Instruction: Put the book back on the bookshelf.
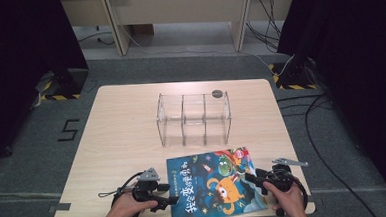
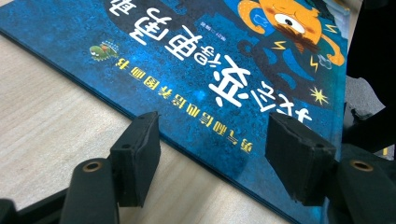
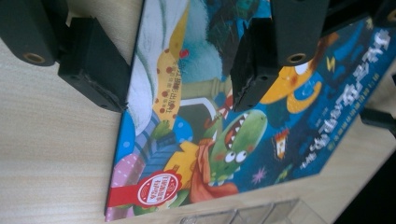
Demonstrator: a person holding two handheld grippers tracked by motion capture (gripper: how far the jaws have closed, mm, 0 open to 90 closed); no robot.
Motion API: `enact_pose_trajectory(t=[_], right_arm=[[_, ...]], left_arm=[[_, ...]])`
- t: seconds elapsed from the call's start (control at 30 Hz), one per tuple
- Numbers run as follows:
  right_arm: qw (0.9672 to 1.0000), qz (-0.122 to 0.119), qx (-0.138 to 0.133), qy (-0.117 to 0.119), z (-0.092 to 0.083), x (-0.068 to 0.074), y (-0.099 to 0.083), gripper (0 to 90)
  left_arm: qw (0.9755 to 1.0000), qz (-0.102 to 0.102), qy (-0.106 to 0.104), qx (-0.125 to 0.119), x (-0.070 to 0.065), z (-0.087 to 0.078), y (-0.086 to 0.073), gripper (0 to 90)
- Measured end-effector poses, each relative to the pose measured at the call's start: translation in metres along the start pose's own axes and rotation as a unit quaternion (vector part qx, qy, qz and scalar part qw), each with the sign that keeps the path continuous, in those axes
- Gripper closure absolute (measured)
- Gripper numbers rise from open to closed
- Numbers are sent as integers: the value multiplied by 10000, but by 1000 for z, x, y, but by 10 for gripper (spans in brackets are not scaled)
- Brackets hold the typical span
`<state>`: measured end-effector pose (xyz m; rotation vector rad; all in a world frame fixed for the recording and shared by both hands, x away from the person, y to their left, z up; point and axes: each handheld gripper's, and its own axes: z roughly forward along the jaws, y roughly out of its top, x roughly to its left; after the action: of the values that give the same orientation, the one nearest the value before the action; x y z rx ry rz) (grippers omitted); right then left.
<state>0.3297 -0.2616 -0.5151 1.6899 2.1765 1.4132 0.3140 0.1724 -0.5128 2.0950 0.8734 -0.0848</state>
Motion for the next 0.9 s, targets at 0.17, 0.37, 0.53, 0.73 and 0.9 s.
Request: enact_pose_trajectory(t=[0.17, 0.37, 0.53, 0.73, 0.9], right_arm=[[9978, 590, -250, 184, -1, -5, -3, 373], [9830, 1620, -631, 590, -4, -13, -13, 371], [9665, 2184, -755, 1121, -7, -16, -18, 381], [9847, 856, -740, 1322, -20, -2, -14, 582], [9910, -53, -524, 1233, -30, 3, -20, 572]], left_arm=[[10000, -77, -33, -14, 1, 0, 0, 342], [9999, -63, -63, -55, 2, 0, 0, 344], [9999, -43, -85, -86, 3, 0, -1, 345], [9999, -32, -106, -100, 5, 0, -1, 344], [9998, -30, -107, -136, 5, 0, -1, 343]])
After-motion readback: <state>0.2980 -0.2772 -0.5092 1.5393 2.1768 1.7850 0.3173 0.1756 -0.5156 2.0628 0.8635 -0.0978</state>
